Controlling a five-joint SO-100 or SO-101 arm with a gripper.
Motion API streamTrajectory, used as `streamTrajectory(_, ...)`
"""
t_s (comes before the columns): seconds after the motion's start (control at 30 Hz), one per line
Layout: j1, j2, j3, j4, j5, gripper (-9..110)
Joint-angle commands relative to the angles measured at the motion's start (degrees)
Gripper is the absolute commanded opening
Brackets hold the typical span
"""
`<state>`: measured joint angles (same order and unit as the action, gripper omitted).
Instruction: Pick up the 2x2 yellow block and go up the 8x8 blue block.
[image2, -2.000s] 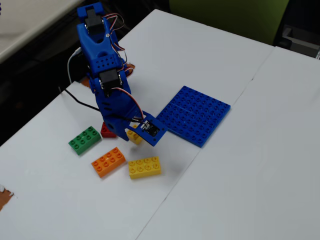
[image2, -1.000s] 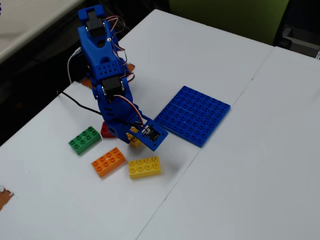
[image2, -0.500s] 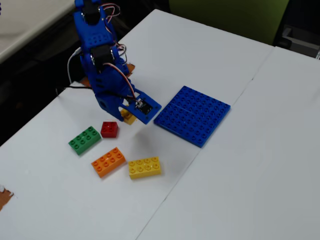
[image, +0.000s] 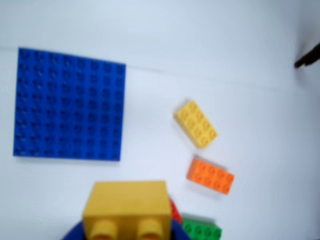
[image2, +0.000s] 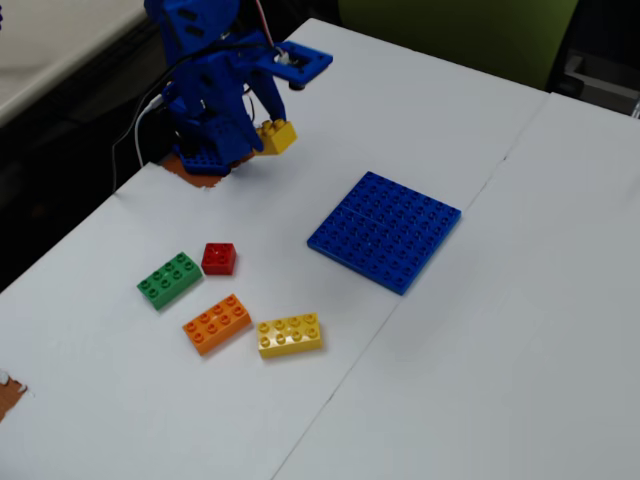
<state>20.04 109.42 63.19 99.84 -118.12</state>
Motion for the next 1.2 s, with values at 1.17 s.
streamTrajectory(1.17,-23.6,-31.4,-22.8,0.5,24.9,0)
